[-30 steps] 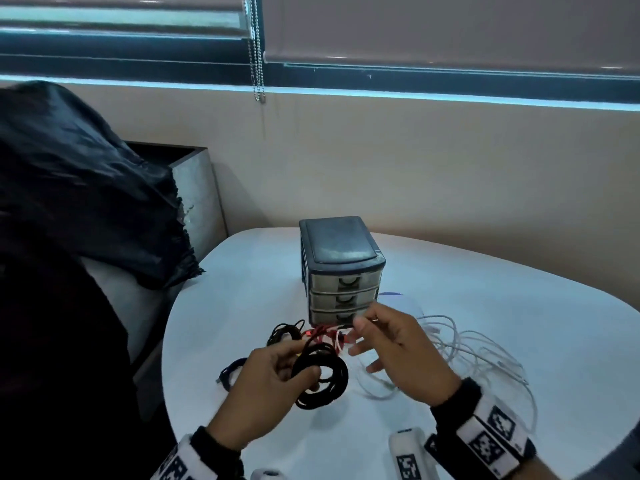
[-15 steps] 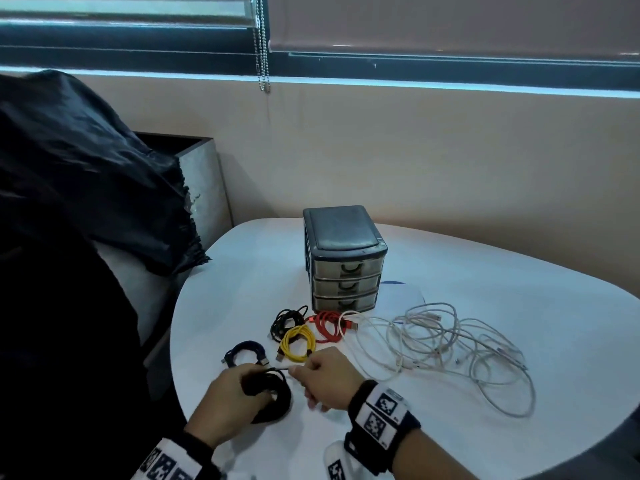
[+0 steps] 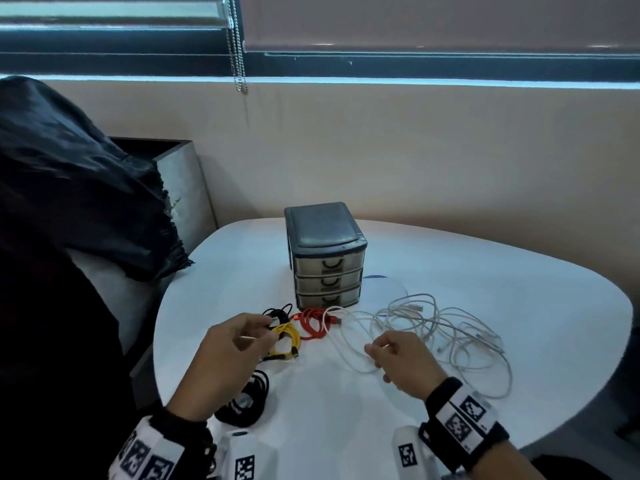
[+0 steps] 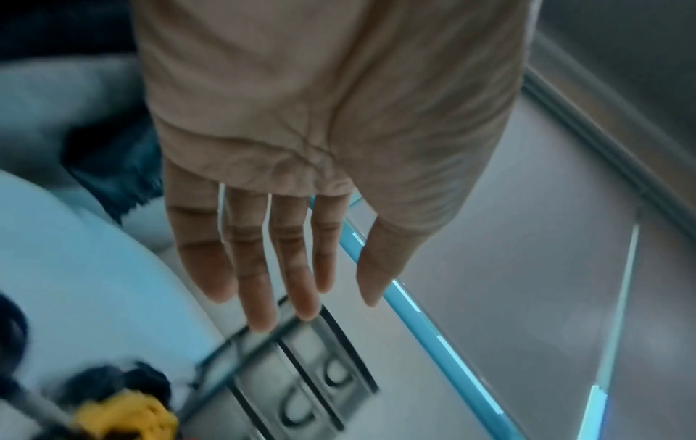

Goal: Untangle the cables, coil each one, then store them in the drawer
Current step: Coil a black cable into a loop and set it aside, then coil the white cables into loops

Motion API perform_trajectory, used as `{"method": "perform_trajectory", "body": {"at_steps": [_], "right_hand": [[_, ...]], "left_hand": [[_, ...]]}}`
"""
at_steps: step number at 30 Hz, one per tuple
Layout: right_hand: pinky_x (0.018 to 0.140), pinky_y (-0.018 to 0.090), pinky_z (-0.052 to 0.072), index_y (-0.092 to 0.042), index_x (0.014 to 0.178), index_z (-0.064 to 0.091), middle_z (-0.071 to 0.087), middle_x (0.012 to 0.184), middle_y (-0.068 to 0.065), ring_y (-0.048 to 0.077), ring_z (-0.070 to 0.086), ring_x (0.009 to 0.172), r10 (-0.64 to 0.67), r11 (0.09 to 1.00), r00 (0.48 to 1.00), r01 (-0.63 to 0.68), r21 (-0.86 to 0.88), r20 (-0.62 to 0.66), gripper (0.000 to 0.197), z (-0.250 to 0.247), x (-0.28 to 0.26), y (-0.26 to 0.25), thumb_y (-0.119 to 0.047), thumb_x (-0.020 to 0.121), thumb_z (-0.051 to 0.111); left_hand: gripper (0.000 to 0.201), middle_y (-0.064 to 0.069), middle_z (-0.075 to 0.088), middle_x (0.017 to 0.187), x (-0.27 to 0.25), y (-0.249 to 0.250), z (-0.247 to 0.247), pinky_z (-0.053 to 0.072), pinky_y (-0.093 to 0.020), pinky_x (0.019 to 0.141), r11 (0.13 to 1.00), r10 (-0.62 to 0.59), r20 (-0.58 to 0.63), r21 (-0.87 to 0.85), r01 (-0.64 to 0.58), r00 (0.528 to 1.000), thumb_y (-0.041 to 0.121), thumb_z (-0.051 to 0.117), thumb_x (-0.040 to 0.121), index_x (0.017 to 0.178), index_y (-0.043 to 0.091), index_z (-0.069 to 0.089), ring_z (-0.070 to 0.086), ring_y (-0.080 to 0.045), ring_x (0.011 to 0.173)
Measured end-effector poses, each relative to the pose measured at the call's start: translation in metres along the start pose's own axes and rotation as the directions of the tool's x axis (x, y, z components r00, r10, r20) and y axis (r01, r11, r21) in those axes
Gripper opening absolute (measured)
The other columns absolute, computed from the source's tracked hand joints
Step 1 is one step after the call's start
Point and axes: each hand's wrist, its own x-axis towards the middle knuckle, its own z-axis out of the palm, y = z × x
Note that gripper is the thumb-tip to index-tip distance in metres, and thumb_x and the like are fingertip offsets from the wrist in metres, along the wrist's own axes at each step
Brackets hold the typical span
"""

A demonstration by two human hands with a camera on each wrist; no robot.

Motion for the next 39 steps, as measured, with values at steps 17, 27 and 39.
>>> {"method": "perform_trajectory", "body": {"at_steps": [17, 27, 39], "right_hand": [[0.096, 0.029, 0.045, -0.033, 0.123, 0.059, 0.061, 0.124, -0.007, 0.014, 0.058, 0.114, 0.024, 0.852, 1.0, -0.029, -0.522, -0.016, 0.033, -0.045, 0.003, 0.026, -0.038, 0.09, 0.059], [0.068, 0.026, 0.045, -0.022, 0.076, 0.056, 0.063, 0.086, -0.004, 0.021, 0.063, 0.086, 0.045, 0.784, 0.997, -0.071, -0.616, -0.057, 0.017, -0.057, 0.032, 0.017, -0.025, 0.092, 0.05], [0.051, 0.02, 0.034, -0.018, 0.054, 0.044, 0.042, 0.052, -0.008, 0.002, 0.039, 0.046, -0.049, 0.979, 0.998, 0.039, -0.198, -0.046, 0.041, -0.096, 0.042, 0.021, -0.011, 0.09, 0.063]], "left_hand": [[0.024, -0.01, 0.064, 0.12, 0.051, 0.018, 0.184, 0.049, -0.033, 0.084, 0.533, -0.091, 0.415, 0.788, -0.307, 0.905, 0.019, 0.05, 0.092, 0.112, 0.012, 0.063, 0.063, -0.031, 0.11], [0.008, 0.001, 0.046, 0.11, 0.074, 0.025, 0.165, 0.049, -0.037, 0.083, 0.849, 0.278, 0.171, 0.418, -0.325, 0.945, 0.019, 0.053, 0.096, 0.103, 0.018, 0.048, 0.055, -0.019, 0.088], [0.03, -0.001, 0.048, 0.126, 0.083, 0.011, 0.208, 0.05, -0.034, 0.087, 0.53, 0.099, 0.531, 0.687, -0.496, 0.842, 0.041, 0.064, 0.091, 0.113, 0.021, 0.071, 0.06, -0.027, 0.107]]}}
